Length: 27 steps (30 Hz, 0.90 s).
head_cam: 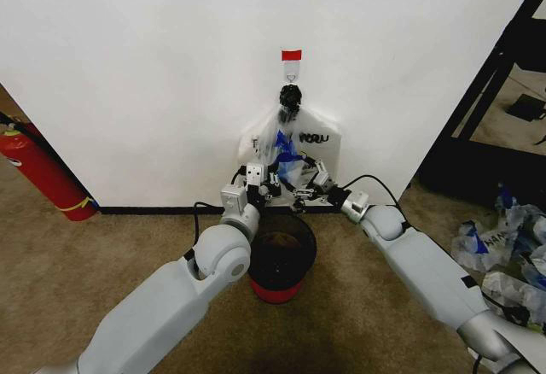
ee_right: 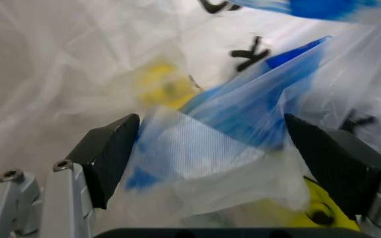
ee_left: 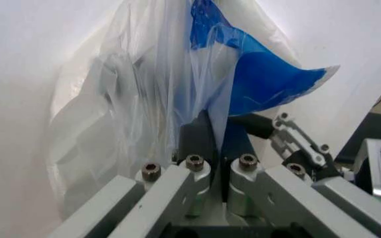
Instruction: Pick up the garbage bag from the wall and place it over the trash bin.
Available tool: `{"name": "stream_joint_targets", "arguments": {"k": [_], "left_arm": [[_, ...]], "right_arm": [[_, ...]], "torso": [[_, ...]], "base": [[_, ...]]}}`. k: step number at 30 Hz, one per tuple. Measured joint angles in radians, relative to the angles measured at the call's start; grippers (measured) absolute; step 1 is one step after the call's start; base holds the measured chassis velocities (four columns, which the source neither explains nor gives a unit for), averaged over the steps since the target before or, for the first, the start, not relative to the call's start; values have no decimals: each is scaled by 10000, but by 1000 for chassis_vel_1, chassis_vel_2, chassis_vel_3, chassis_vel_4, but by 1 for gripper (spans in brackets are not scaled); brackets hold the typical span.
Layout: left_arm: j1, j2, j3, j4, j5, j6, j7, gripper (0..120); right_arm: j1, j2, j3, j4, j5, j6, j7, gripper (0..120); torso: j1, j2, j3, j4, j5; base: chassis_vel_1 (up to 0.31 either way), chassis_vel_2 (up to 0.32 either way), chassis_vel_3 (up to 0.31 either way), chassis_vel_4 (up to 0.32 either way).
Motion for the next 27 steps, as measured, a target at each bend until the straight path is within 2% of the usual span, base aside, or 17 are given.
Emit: {"name": "stream_joint_targets", "arguments": {"k": [9,19,27], "left_arm": [[23,121,-86,-7,0,6,32,0],[20,228,-138,-17,0,6,77,0],[133,272,-188,-78,36,5,83,0]], "right_arm": [[40,121,278,64,-831,108,-531,83],[-364,-240,989,1298,-1718,171,-1414,83],[-263,-125,1135,784,-2669,145,-1556,83]], "torso": [[0,0,0,-1,-1],[-1,1,-1,-1,0],[-1,1,0,-1,1]], "base": [[0,0,0,0],[0,0,0,0],[0,0,0,0]]}}
